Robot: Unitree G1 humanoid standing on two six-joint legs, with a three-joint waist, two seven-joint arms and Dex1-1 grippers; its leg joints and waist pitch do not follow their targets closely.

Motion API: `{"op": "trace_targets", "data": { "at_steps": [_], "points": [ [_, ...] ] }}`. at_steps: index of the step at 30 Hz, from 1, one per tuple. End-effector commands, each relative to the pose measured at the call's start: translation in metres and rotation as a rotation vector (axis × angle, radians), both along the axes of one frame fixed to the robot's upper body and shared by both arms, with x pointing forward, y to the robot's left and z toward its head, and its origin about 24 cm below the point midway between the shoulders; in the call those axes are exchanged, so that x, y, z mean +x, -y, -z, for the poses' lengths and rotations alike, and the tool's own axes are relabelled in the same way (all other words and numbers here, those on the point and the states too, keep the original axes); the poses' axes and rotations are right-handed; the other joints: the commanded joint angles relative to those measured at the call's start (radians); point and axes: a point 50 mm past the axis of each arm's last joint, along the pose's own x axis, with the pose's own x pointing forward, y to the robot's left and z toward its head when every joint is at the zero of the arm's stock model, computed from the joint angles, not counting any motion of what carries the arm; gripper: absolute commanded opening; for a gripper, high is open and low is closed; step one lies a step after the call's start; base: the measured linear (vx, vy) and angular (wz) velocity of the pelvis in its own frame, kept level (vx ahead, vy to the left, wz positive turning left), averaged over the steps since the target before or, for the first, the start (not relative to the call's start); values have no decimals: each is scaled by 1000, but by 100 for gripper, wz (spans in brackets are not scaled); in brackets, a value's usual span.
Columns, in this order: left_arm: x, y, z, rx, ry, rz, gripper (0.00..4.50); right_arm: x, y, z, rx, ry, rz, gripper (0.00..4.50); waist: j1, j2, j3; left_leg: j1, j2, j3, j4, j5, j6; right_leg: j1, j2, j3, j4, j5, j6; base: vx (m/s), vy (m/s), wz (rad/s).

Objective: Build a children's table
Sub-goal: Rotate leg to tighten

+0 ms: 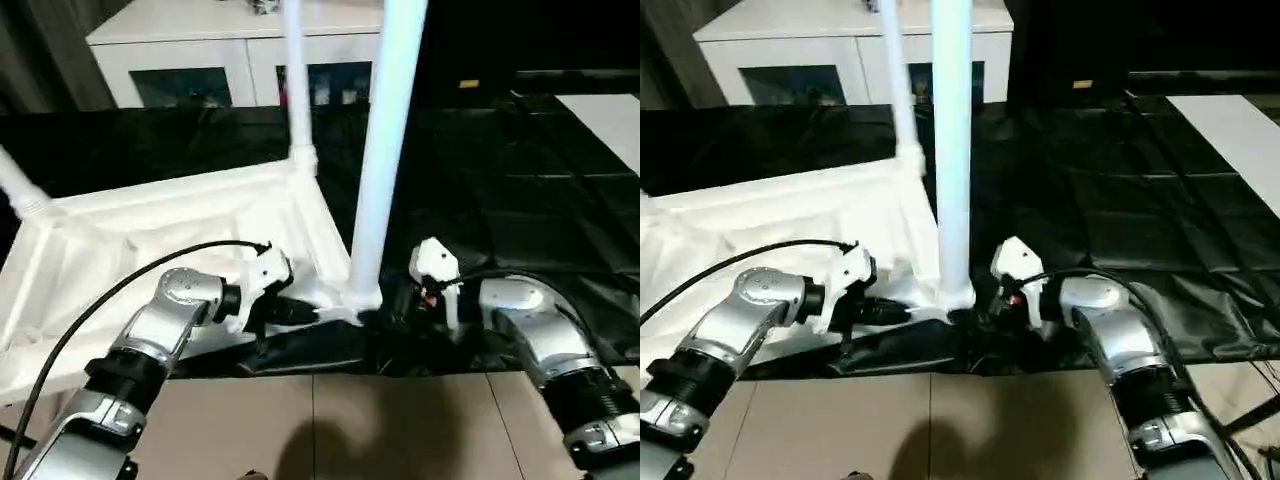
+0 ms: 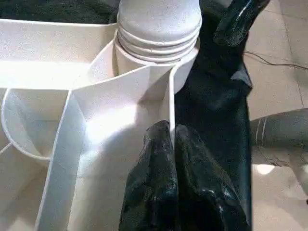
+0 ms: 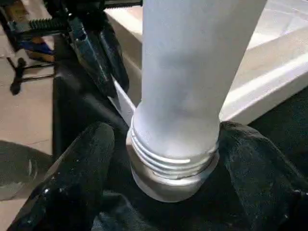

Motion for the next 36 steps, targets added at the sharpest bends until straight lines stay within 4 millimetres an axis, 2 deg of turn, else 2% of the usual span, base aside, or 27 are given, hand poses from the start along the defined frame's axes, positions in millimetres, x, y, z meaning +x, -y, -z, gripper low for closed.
{"op": "trace_targets", "data": {
  "at_steps": [1, 8, 11, 12, 14, 15, 16, 18, 19, 26, 27, 29, 30, 31, 32, 33, 36],
  "points": [
    [0, 12, -18, -65, 47, 86, 0, -3, -7, 2, -7, -6, -48, 367, -1, -17, -67, 15, 20, 2, -71, -215, 70, 53, -44, 37, -73, -223, -232, 0, 0, 0],
    [-3, 15, -18, -71, 36, 108, 0, 0, -11, 4, -13, -6, -62, 367, 7, -14, -73, 14, 19, 2, -66, -160, 82, 54, -41, 35, -61, -108, -257, 0, 0, 0],
    [-4, 16, -18, -69, 33, 109, 0, 2, -12, 4, -4, -11, -54, 367, 9, -21, -73, 13, 18, 3, -65, -156, 88, 56, -43, 36, -60, -113, -259, 0, 0, 0],
    [-4, 15, -19, -69, 34, 107, 0, 2, -13, 4, -2, -14, -55, 342, 9, -20, -72, 14, 19, 3, -65, -156, 89, 55, -43, 36, -60, -118, -258, 0, 0, 0],
    [-4, 15, -19, -68, 35, 105, 0, 3, -13, 4, -1, -15, -56, 333, 9, -21, -71, 14, 19, 4, -65, -159, 88, 55, -42, 35, -62, -132, -255, 0, 0, 0],
    [-4, 12, -18, -65, 36, 99, 0, 3, -13, 4, 7, -20, -56, 328, 9, -20, -71, 14, 19, 3, -65, -159, 86, 55, -42, 36, -62, -137, -252, 0, 0, 0],
    [-4, 12, -18, -65, 33, 96, 0, 4, -13, 4, 9, -21, -55, 314, 8, -14, -71, 14, 19, 3, -65, -166, 82, 54, -41, 35, -64, -139, -251, 0, 0, 0],
    [-4, 12, -18, -66, 31, 94, 0, 4, -12, 4, 11, -22, -54, 292, 8, -17, -72, 14, 18, 3, -66, -169, 79, 56, -42, 35, -63, -135, -251, 0, 0, 0],
    [-4, 12, -17, -65, 28, 95, 0, 4, -12, 4, 12, -24, -54, 292, 9, -10, -72, 14, 18, 2, -65, -166, 78, 56, -42, 35, -61, -129, -252, 0, 0, 0],
    [-5, 11, -16, -61, 18, 96, 0, 2, -12, 5, 57, -39, -34, 274, 8, -14, -74, 13, 18, 2, -64, -158, 84, 58, -41, 34, -58, -100, -262, 0, 0, 0],
    [-5, 11, -15, -62, 22, 75, 0, 6, -15, 4, 98, -38, 20, 274, 8, -19, -74, 12, 18, 2, -64, -157, 85, 59, -41, 34, -59, -101, -261, 0, 0, 0],
    [-3, 10, -13, -55, 34, 42, 0, 9, -17, 4, 116, -36, 64, 274, 6, -16, -72, 14, 18, 2, -65, -165, 81, 56, -42, 34, -60, -120, -262, 0, 0, 0],
    [7, 10, -10, -35, 73, -72, 0, 18, -21, 6, 143, -35, 187, 274, 5, -20, -72, 12, 18, 2, -65, -167, 78, 58, -43, 34, -61, -127, -260, 0, 0, 0],
    [10, 10, -9, -30, 86, -111, 0, 21, -22, 7, 150, -37, 228, 274, 1, -16, -69, 14, 17, 2, -67, -180, 66, 54, -44, 35, -65, -153, -256, 0, 0, 0],
    [12, 10, -8, -31, 88, -133, 0, 24, -24, 8, 156, -35, 265, 273, -1, -19, -69, 14, 14, 0, -69, -192, 52, 58, -44, 34, -68, -191, -242, 0, 0, 0],
    [14, 10, -8, -33, 91, -156, 0, 26, -26, 9, 161, -34, 305, 273, -2, -14, -69, 14, 15, 0, -70, -195, 46, 57, -46, 35, -68, -202, -236, 0, 0, 0],
    [31, 16, -4, -46, 87, -385, 0, 38, -39, 12, 185, -33, 509, 273, -14, -14, -71, 15, 12, -3, -71, -198, 22, 57, -43, 34, -68, -197, -225, 0, 0, 0]
  ]
}}
